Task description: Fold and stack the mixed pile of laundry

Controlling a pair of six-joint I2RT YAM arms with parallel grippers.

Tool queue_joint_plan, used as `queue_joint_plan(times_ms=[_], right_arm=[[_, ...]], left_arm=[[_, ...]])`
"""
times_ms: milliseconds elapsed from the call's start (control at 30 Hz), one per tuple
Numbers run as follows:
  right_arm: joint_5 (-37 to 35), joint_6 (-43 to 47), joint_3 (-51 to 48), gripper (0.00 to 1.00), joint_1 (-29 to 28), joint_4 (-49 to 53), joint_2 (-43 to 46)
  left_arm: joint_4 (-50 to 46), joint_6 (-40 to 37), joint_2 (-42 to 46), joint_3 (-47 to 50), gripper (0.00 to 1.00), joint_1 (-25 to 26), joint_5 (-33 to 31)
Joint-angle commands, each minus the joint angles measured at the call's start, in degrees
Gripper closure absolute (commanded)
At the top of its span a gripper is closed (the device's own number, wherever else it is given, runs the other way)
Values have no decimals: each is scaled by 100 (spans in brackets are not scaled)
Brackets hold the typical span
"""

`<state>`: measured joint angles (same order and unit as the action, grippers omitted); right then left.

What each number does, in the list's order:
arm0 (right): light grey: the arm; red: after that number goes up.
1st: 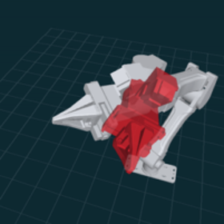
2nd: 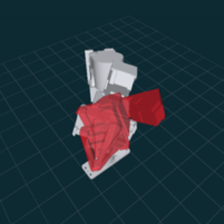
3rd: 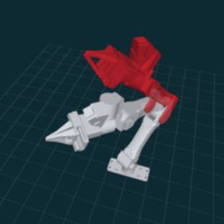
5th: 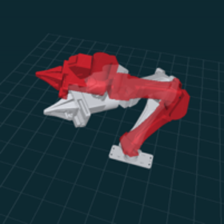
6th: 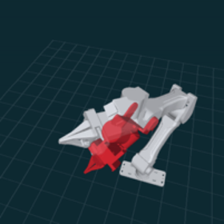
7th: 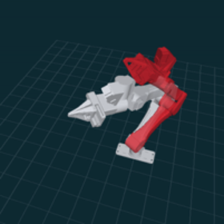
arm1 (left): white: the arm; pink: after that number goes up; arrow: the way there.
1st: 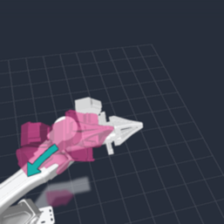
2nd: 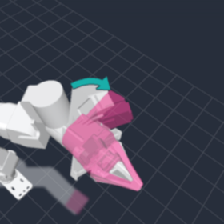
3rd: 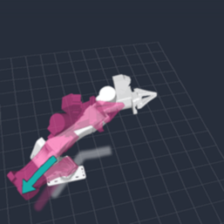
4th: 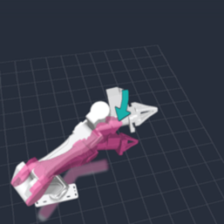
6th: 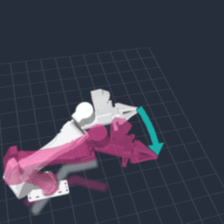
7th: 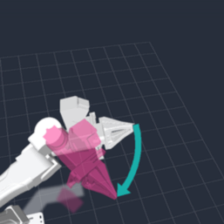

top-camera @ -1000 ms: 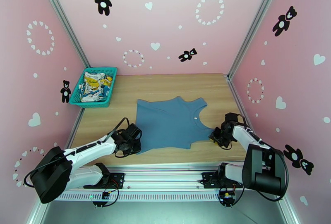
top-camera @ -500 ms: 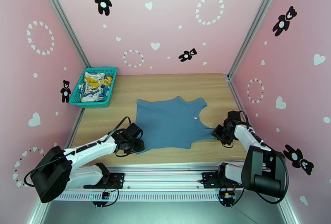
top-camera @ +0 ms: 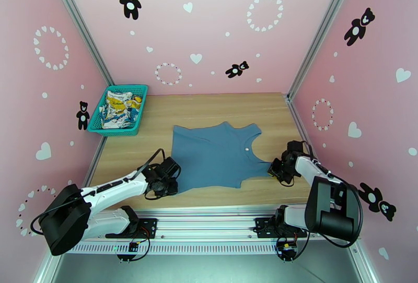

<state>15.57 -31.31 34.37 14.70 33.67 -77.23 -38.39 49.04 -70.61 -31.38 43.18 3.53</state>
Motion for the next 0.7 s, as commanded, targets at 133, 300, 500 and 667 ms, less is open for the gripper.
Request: queue_joint_plan(times_ms=[133, 300, 500, 667], right_arm=[[164, 122, 195, 90, -46, -133, -130], [188, 162, 433, 91, -47, 128, 4], [162, 287, 581, 90, -46, 481, 63], [126, 317, 588, 73, -46, 858, 120]], left_arm=[[-333, -129, 47, -420, 100, 33, -435], [-360, -214, 38, -750, 100, -15, -621], [-393, -372, 72, -1036, 100, -197, -617], [-472, -408, 191, -1124, 100, -249, -609]])
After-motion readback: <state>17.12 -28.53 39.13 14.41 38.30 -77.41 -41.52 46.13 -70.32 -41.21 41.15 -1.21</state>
